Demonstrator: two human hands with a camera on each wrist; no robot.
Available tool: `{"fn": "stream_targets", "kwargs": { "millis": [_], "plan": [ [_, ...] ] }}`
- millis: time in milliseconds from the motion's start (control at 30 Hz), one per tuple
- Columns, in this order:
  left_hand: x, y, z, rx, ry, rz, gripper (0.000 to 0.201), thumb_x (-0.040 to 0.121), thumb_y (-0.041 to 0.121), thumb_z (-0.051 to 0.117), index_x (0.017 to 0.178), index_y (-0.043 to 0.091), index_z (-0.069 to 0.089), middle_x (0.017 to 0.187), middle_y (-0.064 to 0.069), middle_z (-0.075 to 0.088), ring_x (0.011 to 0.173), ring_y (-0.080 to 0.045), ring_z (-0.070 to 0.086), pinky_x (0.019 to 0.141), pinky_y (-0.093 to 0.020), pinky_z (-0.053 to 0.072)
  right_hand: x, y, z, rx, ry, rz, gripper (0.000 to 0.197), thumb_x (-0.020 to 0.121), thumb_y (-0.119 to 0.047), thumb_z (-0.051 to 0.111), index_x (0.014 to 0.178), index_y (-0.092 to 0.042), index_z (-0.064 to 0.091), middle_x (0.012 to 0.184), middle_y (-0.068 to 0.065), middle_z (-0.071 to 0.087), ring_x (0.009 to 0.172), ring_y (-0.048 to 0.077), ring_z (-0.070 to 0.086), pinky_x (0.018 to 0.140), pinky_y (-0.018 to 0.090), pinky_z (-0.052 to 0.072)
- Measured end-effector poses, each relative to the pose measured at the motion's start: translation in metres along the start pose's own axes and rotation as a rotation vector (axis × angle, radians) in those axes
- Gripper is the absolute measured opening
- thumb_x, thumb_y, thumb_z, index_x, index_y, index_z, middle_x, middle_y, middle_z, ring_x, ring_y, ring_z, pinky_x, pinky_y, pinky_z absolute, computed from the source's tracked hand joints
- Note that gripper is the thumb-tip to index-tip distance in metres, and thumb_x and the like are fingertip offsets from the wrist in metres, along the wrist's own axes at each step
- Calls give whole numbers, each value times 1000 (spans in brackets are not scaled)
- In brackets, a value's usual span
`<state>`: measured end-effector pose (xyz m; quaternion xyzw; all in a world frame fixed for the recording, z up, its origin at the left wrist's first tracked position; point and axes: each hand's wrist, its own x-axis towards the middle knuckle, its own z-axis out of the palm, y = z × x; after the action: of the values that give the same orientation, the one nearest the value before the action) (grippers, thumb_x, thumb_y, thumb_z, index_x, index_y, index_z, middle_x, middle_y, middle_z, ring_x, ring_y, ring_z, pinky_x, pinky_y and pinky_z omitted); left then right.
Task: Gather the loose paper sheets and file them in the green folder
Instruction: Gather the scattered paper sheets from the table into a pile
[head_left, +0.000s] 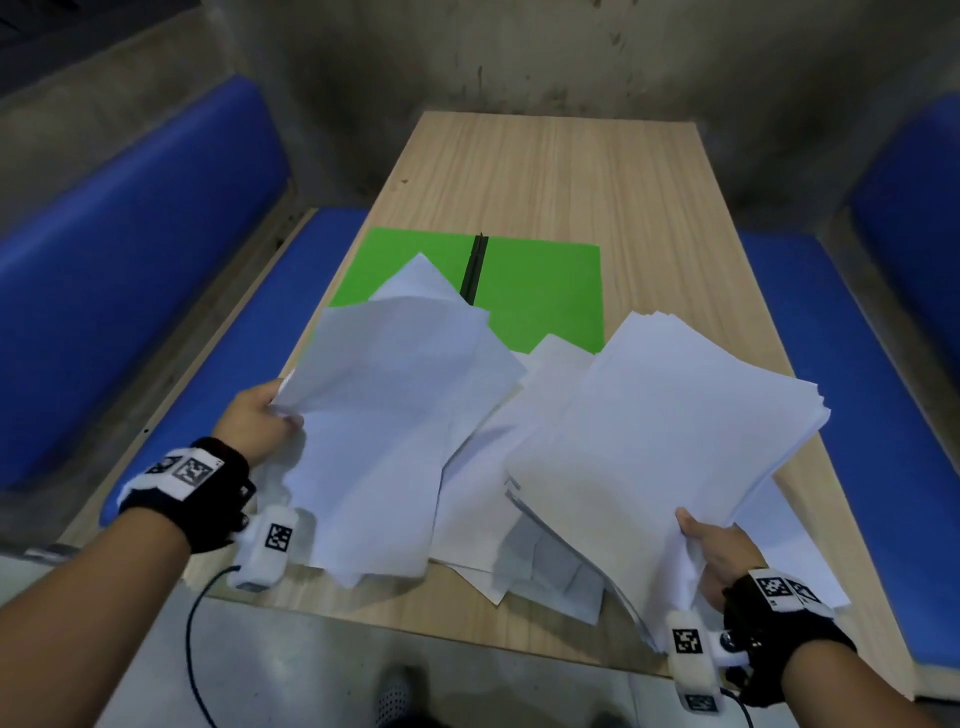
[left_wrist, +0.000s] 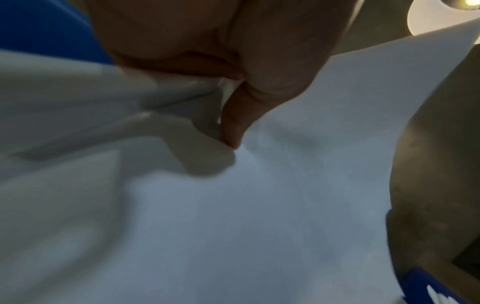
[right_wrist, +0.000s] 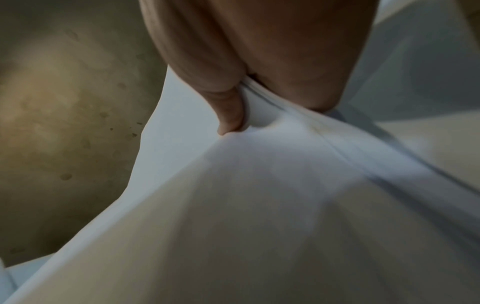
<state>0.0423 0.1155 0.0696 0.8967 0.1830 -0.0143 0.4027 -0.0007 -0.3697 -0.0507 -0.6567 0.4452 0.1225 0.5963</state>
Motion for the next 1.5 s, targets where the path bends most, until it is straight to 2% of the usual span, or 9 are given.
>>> {"fn": "stream_targets", "kwargs": {
  "millis": [133,233,400,567,700,867,1133,1300,1500],
  "plan": [
    [20,19,1,250,-203,-17,26,79,-6,59,100,8,68,92,-15,67,86,-28,63,77,-30,45,41,28,-10,-26,-23,56,141,22,-73,80,133,7,44,120,23,62,103,39,62,89,48,50],
    [37,33,24,653,-331,46,38,82,9,62,119,10,63,120,-14,65,112,-29,60,90,-29,44,35,24,-10,-20,-27,69,104,59,-62,76,126,12,49,103,24,64,84,33,62,75,42,49],
    [54,53,82,974,-420,220,36,88,10,48,121,17,57,127,-10,61,116,-28,58,98,-38,43,17,9,-5,46,-41,59,72,84,-35,68,132,13,44,121,16,56,104,33,53,86,40,42],
    [68,59,126,1205,-391,359,85,67,21,76,138,31,29,142,-3,40,132,-27,39,107,-57,29,25,15,-1,71,-43,27,99,65,-45,82,137,9,39,136,18,51,119,36,51,98,44,43],
    [66,81,158,1176,-584,534,124,61,47,81,149,30,-5,161,5,-2,149,-25,0,115,-59,4,28,13,-1,-19,5,-3,67,79,-35,72,125,6,47,92,13,54,95,30,51,71,39,41],
    [66,93,178,1277,-634,536,136,54,48,84,149,27,-11,159,-2,12,148,-28,5,114,-61,0,24,11,0,-24,-23,-19,79,83,-34,70,140,7,34,129,18,51,118,37,51,83,41,44],
    [60,103,168,1397,-551,608,68,57,55,76,114,25,54,117,-1,58,117,-26,43,99,-44,29,12,4,-1,-17,-38,-45,75,88,-30,64,143,8,28,142,23,44,125,40,48,82,35,39],
    [49,109,161,1234,-610,459,29,75,20,70,103,17,65,108,-8,69,102,-29,62,88,-39,48,7,0,1,-50,-44,-42,73,88,-32,64,139,10,33,116,18,50,92,30,54,71,35,41],
    [43,126,117,988,-610,408,22,85,18,57,103,9,67,102,-11,70,94,-29,65,70,-25,39,0,-3,-1,27,-70,-18,83,84,-32,68,145,6,27,139,19,45,126,35,45,98,43,39]
  ]
}}
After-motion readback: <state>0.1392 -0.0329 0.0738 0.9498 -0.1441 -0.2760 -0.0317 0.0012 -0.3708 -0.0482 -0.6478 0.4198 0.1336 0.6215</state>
